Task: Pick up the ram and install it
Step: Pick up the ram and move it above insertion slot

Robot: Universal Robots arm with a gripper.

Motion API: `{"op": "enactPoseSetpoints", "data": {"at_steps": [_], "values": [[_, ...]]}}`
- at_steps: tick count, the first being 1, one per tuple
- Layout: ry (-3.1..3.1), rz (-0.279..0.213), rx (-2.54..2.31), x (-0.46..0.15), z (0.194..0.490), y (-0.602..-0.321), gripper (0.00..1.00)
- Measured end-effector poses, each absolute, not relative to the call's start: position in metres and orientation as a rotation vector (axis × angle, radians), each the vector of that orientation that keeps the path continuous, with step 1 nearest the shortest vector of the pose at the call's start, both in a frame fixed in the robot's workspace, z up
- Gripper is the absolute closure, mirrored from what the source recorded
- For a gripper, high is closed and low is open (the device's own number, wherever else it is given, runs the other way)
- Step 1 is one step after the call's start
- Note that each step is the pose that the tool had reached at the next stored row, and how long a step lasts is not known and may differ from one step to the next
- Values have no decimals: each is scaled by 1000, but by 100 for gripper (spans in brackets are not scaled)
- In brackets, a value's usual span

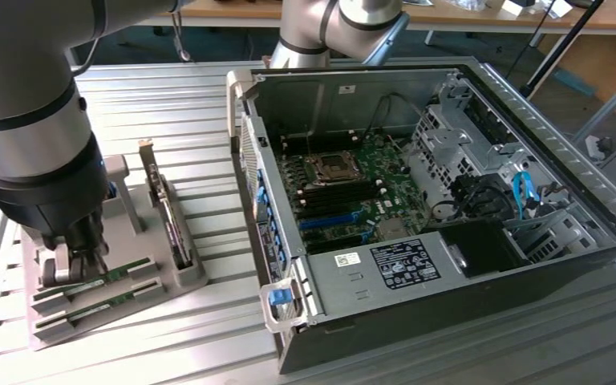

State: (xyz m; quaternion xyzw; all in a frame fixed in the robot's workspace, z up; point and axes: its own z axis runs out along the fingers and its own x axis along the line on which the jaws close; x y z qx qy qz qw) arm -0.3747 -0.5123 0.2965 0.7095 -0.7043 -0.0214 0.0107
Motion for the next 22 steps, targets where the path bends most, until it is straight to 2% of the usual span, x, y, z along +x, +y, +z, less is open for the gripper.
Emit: {"op": "enactPoseSetpoints", "data": {"at_steps": [22], "values": [[-2198, -67, 2214, -375, 276, -513, 70]]}}
